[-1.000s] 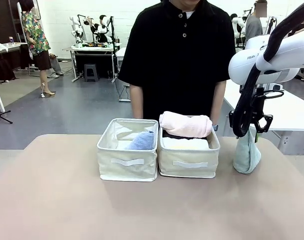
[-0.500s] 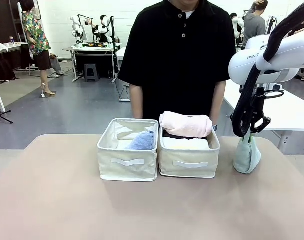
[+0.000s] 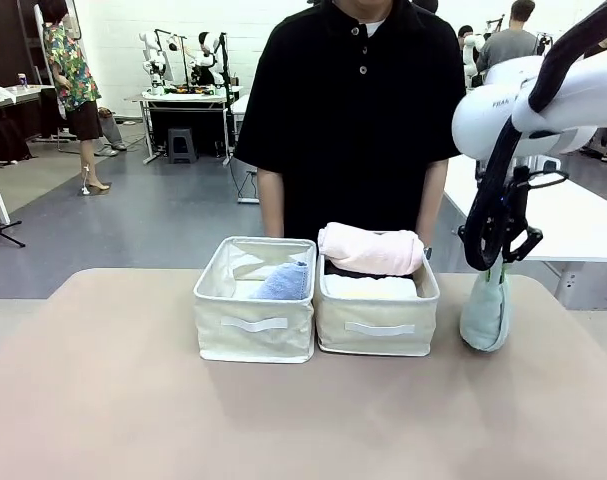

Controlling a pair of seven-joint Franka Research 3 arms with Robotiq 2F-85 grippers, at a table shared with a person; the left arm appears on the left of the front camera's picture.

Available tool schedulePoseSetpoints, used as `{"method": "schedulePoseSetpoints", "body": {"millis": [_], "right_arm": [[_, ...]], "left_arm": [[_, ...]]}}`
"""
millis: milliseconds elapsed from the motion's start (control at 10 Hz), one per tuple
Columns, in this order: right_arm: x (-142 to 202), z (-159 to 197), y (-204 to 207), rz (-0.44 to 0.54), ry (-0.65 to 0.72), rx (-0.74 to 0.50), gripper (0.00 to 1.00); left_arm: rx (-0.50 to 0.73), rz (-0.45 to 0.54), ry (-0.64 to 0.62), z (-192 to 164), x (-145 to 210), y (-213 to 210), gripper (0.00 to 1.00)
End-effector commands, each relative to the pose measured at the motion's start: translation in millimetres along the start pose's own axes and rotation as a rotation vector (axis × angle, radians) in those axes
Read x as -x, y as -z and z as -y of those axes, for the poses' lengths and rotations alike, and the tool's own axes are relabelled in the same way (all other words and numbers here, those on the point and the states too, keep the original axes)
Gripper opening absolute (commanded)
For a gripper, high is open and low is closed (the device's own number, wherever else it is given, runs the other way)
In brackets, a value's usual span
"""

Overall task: Sort the towels based on their folding style.
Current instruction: Pick up another triangle-folded towel from the table and place it in the left Fabric basket.

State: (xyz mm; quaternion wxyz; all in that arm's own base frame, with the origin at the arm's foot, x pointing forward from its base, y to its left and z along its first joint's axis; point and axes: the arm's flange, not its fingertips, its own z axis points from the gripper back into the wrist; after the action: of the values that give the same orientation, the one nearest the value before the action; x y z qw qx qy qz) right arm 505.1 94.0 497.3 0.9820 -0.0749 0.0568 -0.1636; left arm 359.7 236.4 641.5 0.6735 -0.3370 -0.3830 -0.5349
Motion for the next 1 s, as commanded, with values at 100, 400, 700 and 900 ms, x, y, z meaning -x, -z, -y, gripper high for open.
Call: {"method": "schedulePoseSetpoints", "body": {"millis": [100,400,700,900], "right_arm": [[115,25,-100,0.113,-0.156,0.054,0.00],[180,50,-149,0.187,-0.160,0.018,0.00],[200,54,-163,0.197,-0.143,0.024,0.00],[200,54,-163,0.197,-0.143,0.024,0.00]], "left_arm": [[-0.002,0.014,0.015,2,0,-2,1.00],[-0.002,0.014,0.015,2,0,-2,1.00],[-0.002,0.014,0.015,2,0,-2,1.00],[-0.002,0.014,0.015,2,0,-2,1.00]]}}
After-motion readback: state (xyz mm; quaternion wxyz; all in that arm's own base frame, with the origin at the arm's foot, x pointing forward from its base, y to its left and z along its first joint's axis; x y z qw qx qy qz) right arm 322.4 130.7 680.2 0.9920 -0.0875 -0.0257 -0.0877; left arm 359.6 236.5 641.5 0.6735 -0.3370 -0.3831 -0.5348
